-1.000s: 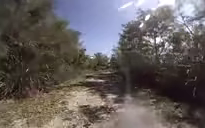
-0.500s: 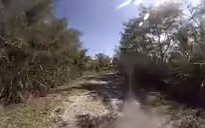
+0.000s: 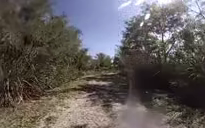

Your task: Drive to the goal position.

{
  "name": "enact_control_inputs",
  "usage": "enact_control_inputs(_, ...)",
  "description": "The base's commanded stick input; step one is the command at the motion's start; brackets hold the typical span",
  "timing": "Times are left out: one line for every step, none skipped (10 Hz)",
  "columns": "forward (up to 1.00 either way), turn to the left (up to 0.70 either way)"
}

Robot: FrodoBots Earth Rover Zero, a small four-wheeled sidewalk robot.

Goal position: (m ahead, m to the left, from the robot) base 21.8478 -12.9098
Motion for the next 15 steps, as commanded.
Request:
enact_control_inputs(0.50, -0.09)
enact_control_inputs(0.50, -0.27)
enact_control_inputs(0.50, -0.07)
enact_control_inputs(0.50, 0.00)
enact_control_inputs(0.50, 0.00)
enact_control_inputs(0.50, 0.00)
enact_control_inputs(0.50, 0.00)
enact_control_inputs(0.50, 0.00)
enact_control_inputs(0.50, -0.20)
enact_control_inputs(0.50, -0.27)
enact_control_inputs(0.50, -0.27)
enact_control_inputs(0.50, -0.27)
enact_control_inputs(0.50, -0.27)
enact_control_inputs(0.50, -0.27)
enact_control_inputs(0.50, -0.27)
